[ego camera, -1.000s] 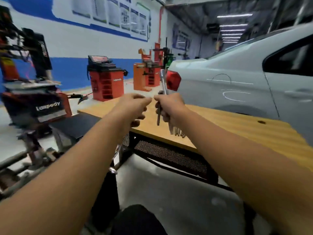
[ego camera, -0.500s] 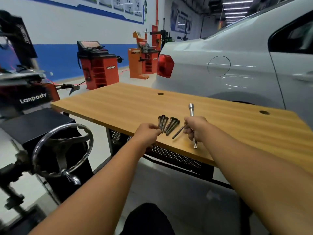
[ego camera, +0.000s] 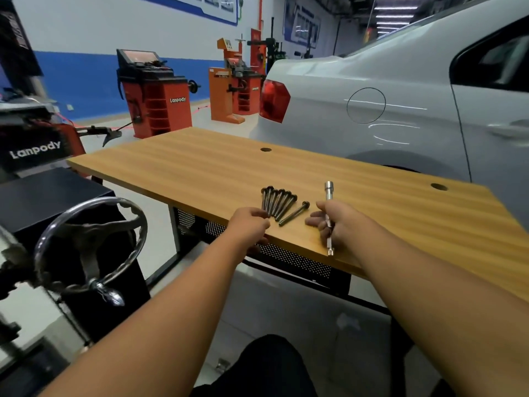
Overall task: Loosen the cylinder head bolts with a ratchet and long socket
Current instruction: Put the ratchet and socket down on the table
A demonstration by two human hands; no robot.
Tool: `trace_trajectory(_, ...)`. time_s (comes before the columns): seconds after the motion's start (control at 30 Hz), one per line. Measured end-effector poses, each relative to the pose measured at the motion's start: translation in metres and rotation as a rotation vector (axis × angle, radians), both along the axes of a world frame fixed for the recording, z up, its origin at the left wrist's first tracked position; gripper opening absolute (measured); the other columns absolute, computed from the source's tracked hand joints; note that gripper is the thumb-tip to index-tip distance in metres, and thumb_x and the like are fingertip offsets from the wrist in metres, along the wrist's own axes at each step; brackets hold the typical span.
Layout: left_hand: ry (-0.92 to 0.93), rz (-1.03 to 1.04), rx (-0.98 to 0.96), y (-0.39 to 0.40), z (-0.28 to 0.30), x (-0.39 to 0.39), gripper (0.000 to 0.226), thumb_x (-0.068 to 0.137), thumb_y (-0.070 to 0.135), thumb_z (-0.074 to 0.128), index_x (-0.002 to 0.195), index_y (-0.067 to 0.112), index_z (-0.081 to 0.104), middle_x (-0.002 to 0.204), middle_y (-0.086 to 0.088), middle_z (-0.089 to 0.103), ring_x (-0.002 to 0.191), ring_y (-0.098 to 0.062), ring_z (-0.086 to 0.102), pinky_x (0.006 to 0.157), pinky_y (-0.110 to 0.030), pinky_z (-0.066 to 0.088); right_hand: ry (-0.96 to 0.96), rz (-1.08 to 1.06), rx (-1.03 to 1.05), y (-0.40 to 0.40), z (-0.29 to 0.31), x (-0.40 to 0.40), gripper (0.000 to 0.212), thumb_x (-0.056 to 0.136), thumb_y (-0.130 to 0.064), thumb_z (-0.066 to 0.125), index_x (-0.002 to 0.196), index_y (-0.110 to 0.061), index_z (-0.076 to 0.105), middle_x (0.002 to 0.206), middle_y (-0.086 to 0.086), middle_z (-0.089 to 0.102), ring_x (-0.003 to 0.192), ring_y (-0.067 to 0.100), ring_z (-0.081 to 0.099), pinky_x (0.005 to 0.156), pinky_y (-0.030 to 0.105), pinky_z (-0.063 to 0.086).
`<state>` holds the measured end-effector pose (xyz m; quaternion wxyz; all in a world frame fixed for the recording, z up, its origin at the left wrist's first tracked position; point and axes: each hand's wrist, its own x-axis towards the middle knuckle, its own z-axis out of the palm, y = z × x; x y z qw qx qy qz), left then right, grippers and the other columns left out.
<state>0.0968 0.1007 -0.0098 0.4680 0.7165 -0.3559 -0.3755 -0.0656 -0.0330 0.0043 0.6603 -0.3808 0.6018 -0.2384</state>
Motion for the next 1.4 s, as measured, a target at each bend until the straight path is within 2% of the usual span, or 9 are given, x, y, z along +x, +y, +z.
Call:
trace_trajectory(0.3,0.0,0.015,-0.03,0.041,-0.002,0.02,0.031,0.103,0.016,0.063,0.134,0.022,0.064,0.116,-0.002,0.069,0.091,-0.023,0.076,0.05,-0.023,0.052,-0.268,-0.11,0.052,0.009,0.005,0.02,0.031,0.108,-0.035,0.05,0.091,-0.011,0.058,0.115,0.013,0.073,0.038,0.004,0.035,0.035,0.015,0.031)
trace_trajectory(0.47,-0.052,0.075,-0.098,0.062,0.009,0.041,0.032,0.101,0.021,0.069,0.132,0.015,0.065,0.113,-0.006,0.07,0.089,-0.021,0.074,0.064,-0.028,0.062,-0.262,-0.199,-0.032,0.031,0.02,0.038,0.031,0.105,-0.04,0.054,0.085,-0.015,0.053,0.096,0.014,0.077,0.037,0.008,0.042,0.04,0.018,0.04)
trace_trajectory(0.57,-0.015,0.072,-0.1,0.078,0.031,0.045,0.049,0.099,0.051,0.066,0.131,0.014,0.066,0.116,-0.006,0.07,0.104,-0.022,0.068,0.082,-0.037,0.053,-0.429,-0.125,-0.092,0.069,0.036,0.082,0.035,0.102,-0.044,0.058,0.084,-0.016,0.049,0.075,0.011,0.071,0.043,0.015,0.053,0.056,0.024,0.052)
trace_trajectory(0.7,-0.059,0.075,-0.055,0.118,0.059,0.061,0.06,0.103,0.069,0.042,0.116,0.016,0.067,0.095,-0.01,0.077,0.078,-0.022,0.073,0.082,-0.039,0.056,-0.628,0.08,-0.133,0.149,0.062,0.172,0.042,0.101,-0.045,0.06,0.074,-0.016,0.048,0.057,0.005,0.062,0.062,0.022,0.066,0.073,0.035,0.058)
trace_trajectory(0.83,-0.225,0.316,-0.109,0.186,0.081,0.107,0.053,0.109,0.057,0.04,0.121,0.011,0.063,0.128,-0.027,0.068,0.116,-0.046,0.067,0.092,-0.051,0.055,-0.621,0.232,-0.226,0.232,0.096,0.255,0.032,0.104,-0.042,0.059,0.087,-0.015,0.054,0.069,0.004,0.061,0.059,0.021,0.062,0.06,0.031,0.055)
trace_trajectory(0.93,-0.37,0.435,-0.117,0.244,0.099,0.148,0.054,0.113,0.046,0.034,0.111,0.005,0.07,0.114,-0.02,0.07,0.113,-0.041,0.064,0.073,-0.036,0.044,-0.658,0.277,-0.197,0.284,0.119,0.307,0.04,0.106,-0.047,0.054,0.082,-0.014,0.048,0.059,0.001,0.043,0.047,0.016,0.041,0.045,0.024,0.043)
trace_trajectory(1.07,-0.404,0.671,-0.109,0.318,0.116,0.188,0.059,0.112,0.049,0.033,0.122,0.003,0.068,0.127,-0.028,0.068,0.118,-0.044,0.064,0.092,-0.045,0.052,-0.676,0.432,-0.178,0.361,0.144,0.372,0.038,0.109,-0.038,0.049,0.081,-0.014,0.039,0.058,0.001,0.031,0.038,0.011,0.027,0.036,0.016,0.025)
trace_trajectory(1.3,-0.252,0.997,-0.147,0.429,0.152,0.222,0.055,0.109,0.058,0.033,0.111,0.013,0.064,0.076,-0.004,0.07,0.056,-0.018,0.055,0.055,-0.025,0.042,-0.701,0.739,-0.105,0.478,0.188,0.444,0.024,0.107,-0.033,0.051,0.094,-0.014,0.047,0.06,-0.001,0.032,0.032,0.008,0.023,0.035,0.016,0.026)
trace_trajectory(1.4,-0.043,1.012,-0.167,0.48,0.132,0.21,0.051,0.107,0.061,0.034,0.087,0.018,0.053,0.05,0.006,0.045,0.032,-0.009,0.035,0.036,-0.019,0.028,-0.625,0.741,-0.191,0.476,0.206,0.466,0.025,0.105,-0.037,0.05,0.09,-0.017,0.05,0.06,-0.001,0.037,0.038,0.011,0.03,0.039,0.022,0.031)
